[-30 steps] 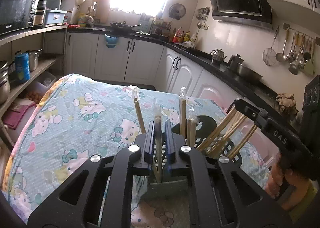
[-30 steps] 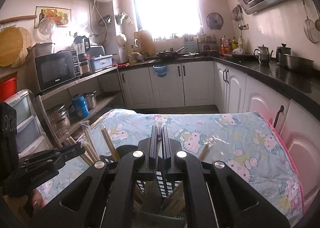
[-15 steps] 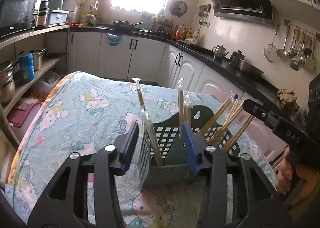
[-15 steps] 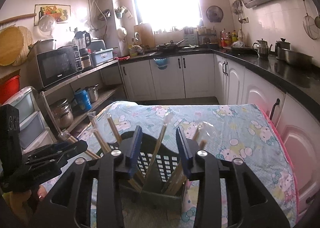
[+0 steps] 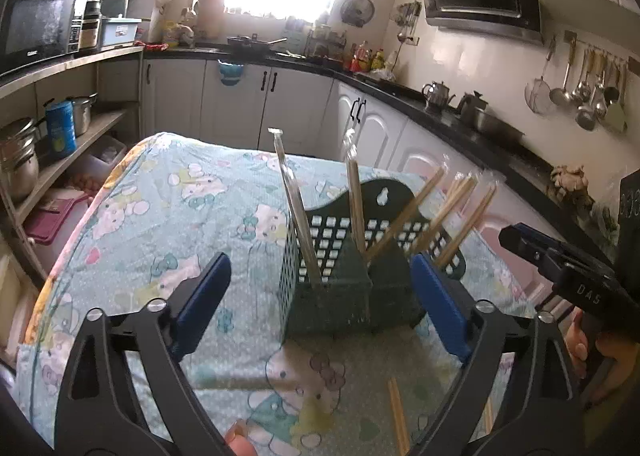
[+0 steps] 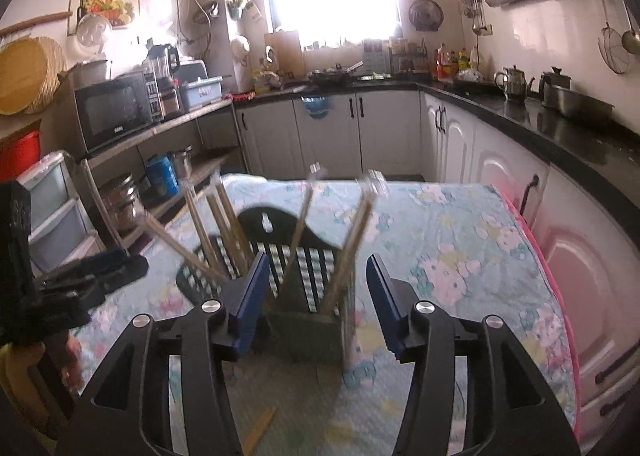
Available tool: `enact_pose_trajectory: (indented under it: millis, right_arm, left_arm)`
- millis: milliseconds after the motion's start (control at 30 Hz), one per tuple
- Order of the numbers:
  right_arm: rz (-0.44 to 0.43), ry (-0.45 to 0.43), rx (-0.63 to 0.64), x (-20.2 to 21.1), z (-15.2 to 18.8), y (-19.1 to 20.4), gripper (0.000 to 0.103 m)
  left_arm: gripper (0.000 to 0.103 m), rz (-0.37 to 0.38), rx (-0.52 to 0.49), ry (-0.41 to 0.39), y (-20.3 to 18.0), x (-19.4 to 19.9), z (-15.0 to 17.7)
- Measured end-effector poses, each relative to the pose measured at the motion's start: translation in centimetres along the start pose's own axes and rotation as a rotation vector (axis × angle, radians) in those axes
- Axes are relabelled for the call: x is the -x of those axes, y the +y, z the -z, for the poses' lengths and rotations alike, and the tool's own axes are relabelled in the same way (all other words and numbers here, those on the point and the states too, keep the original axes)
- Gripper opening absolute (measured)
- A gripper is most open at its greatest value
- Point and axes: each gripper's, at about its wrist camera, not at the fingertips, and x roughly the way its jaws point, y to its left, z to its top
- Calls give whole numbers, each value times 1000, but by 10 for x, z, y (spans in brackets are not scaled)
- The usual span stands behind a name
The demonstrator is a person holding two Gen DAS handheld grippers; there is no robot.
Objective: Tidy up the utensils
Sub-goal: 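Move both grippers back down toward the last chopsticks on the cloth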
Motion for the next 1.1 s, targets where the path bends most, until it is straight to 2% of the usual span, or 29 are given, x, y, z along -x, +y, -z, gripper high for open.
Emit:
enact_pose_trajectory:
  millis: [533,767,833,967,1100]
  right_arm:
    - [54,169,-41,17,81,-30,50]
    - [72,245,-63,18,112,-42,50]
    - [75,268,-67,18,120,-44,50]
    - [75,302,-80,15,131,-50,50]
    - [72,330,-93,12,140,-55,49]
  left_arm:
    - [86,29,-17,114,-20,-5,58]
    - [86,64,-63,209,-41,-22,86]
    - [83,81,-66,242,-46,-28,94]
    - [65,109,-69,310,-53,-42,110]
    - [55,131,-70,374,-60,-54,122]
